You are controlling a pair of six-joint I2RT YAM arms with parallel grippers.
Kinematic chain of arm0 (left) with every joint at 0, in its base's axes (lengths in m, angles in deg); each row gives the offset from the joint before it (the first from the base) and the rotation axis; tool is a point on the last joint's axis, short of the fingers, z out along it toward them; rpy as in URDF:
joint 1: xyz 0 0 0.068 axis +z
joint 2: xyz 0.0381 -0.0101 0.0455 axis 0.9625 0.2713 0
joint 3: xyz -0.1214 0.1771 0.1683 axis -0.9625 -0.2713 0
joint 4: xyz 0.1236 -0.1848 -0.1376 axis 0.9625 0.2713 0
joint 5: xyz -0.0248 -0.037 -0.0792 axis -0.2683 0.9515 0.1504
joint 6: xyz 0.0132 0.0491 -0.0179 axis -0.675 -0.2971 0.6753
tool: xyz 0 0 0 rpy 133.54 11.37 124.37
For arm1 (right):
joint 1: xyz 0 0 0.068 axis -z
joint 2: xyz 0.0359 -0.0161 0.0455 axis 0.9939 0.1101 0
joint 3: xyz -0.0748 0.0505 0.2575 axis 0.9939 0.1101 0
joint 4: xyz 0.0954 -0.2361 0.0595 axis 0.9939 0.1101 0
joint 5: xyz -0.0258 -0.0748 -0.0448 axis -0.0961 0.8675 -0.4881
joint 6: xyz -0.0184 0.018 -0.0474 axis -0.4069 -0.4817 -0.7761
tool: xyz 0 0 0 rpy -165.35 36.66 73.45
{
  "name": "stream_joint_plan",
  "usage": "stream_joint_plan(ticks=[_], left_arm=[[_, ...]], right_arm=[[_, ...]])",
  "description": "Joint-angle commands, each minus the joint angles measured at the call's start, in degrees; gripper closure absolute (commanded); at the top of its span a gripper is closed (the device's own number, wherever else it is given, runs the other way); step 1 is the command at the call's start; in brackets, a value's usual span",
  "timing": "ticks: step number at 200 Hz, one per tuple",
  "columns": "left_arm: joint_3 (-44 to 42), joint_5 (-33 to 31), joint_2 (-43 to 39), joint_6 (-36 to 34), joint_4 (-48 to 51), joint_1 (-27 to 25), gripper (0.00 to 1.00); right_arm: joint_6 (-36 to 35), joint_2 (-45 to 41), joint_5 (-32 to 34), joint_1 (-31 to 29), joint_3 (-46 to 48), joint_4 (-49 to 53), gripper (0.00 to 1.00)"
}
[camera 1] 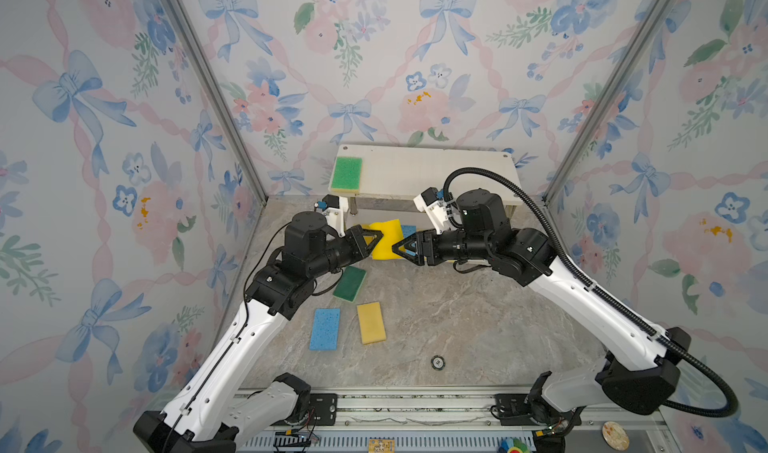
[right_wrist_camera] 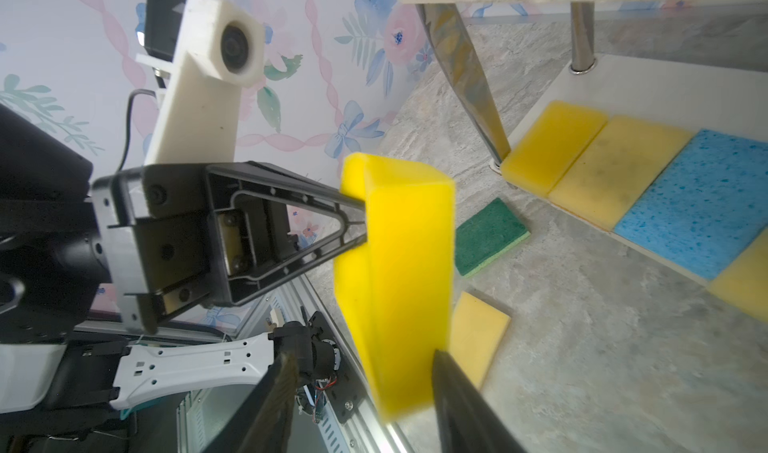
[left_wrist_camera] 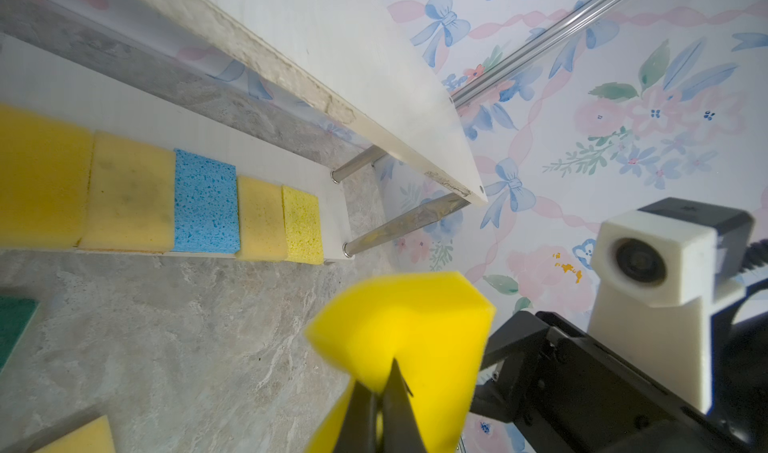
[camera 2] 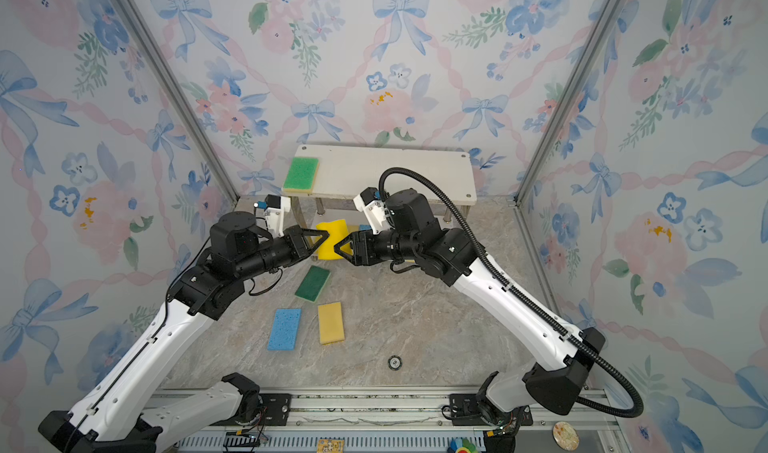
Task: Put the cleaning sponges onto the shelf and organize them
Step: 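Hold the yellow sponge with the left gripper while the right gripper grasps it, then carry the yellow sponge to the top shelf with right gripper while left opens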
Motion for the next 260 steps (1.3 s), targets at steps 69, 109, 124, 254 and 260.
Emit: stream_joint_plan(ticks=[69,109,124,254,260], left_arm=[[2.38,-0.29,-0.71,0.6,-1.29,-0.31,1.0],[1.67,-0.65,-0.92,0.83,-1.35,-0.82,1.0],[1.6,-0.91,-0.99,0.95,-1.4,-0.99,1.0],[-0.51,-2.38,-3.14,0.16,-1.36,-1.56,0.22],[-0.59,-2.68,-3.64,-0.16,-1.32,-1.54,0.18]], right_arm=[[1.23,-0.8,1.87,-0.59,1.35,0.21,0.5],[2.04,-0.75,0.72,-0.69,2.04,-1.59,0.63],[2.43,-1.09,0.74,-0.74,2.67,-2.43,0.7],[5.12,-3.19,2.37,0.37,6.39,-6.65,1.0],[5.12,-3.22,2.23,0.82,6.24,-6.58,1.0]])
